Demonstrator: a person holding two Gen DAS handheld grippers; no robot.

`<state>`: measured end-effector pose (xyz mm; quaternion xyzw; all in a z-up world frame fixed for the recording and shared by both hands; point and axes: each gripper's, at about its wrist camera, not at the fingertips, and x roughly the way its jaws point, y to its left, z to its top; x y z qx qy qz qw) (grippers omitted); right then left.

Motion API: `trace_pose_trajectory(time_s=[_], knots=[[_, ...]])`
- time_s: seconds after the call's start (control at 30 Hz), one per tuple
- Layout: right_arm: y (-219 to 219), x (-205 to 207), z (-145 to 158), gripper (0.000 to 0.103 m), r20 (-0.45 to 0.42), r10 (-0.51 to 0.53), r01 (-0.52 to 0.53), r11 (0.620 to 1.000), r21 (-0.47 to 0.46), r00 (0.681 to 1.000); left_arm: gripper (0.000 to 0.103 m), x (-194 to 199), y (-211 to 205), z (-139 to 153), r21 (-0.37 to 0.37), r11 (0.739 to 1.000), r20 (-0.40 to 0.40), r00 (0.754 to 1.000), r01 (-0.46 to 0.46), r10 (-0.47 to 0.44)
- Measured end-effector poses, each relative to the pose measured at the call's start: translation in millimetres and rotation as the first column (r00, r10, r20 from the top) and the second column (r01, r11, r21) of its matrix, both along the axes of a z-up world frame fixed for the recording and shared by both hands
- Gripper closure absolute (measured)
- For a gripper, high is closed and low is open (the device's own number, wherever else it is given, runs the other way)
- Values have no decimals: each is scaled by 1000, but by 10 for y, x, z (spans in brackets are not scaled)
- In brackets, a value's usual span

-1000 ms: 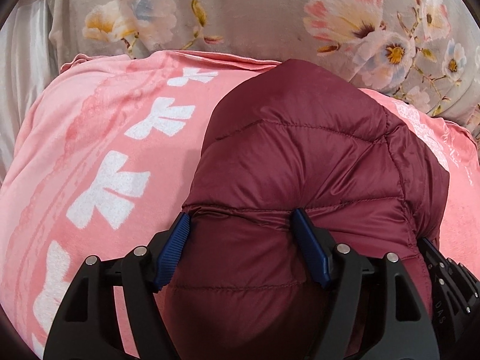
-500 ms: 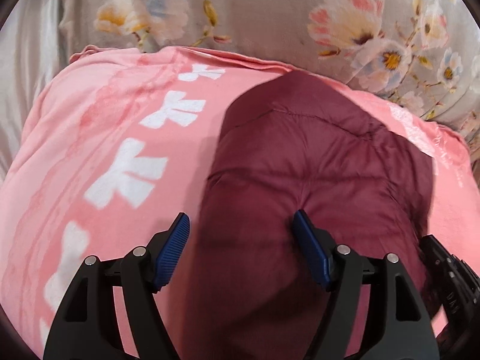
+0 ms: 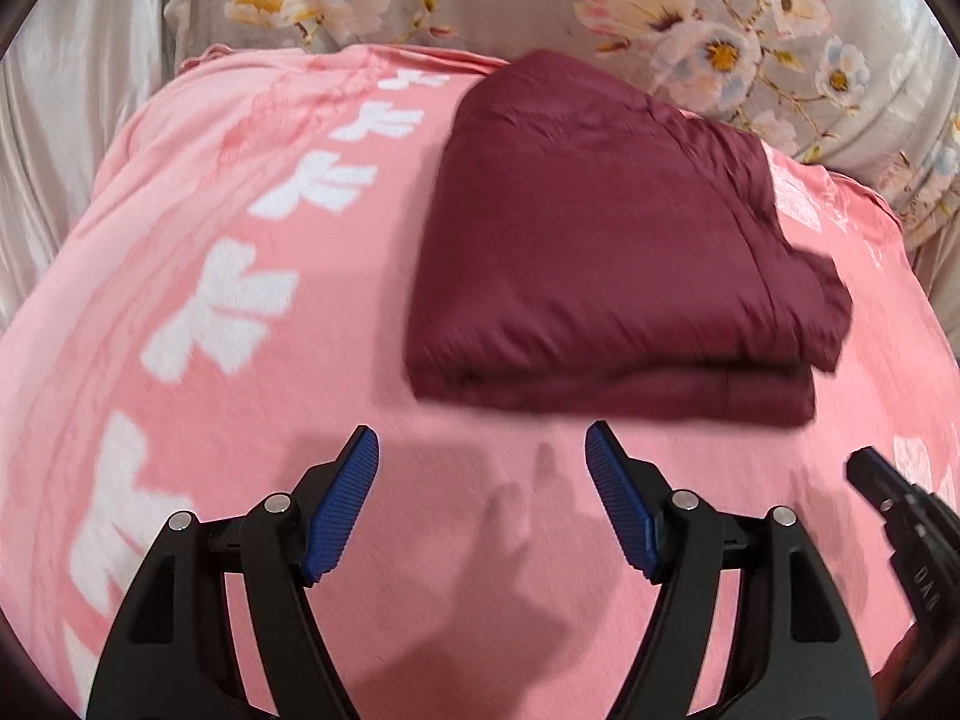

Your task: Fold large clothes

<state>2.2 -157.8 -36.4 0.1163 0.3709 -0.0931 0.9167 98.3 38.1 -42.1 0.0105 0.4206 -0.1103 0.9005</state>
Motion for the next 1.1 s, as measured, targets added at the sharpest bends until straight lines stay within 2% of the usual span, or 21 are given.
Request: trace_pose_trajectory(time_s=[0.17,0.47,0.87,0.97,1.1], knots=[[31,-74,-153,93,-23,-10,10,1000,15,1000,34,-166,-115,-96,55,998,28,1000,-1,-1],[-15,-130,-249,93,-36,-27,29,999,45,999,34,-247,-125,-253,57,998,1,1000,-7,7],[25,-168,-238,93,-33,-23,24,999,25,999,34,-358,-151,-296,84,996,44,999,-24,20],[-29,-134,-117,93,-8,-24,25,999,32,1000,35,-370,-123,-227,69,997,59,998,-29,25],[-169,88,146,93,45,-39,37,998,41,998,35,-236,-72,78,44,999,119,993,-29,23]])
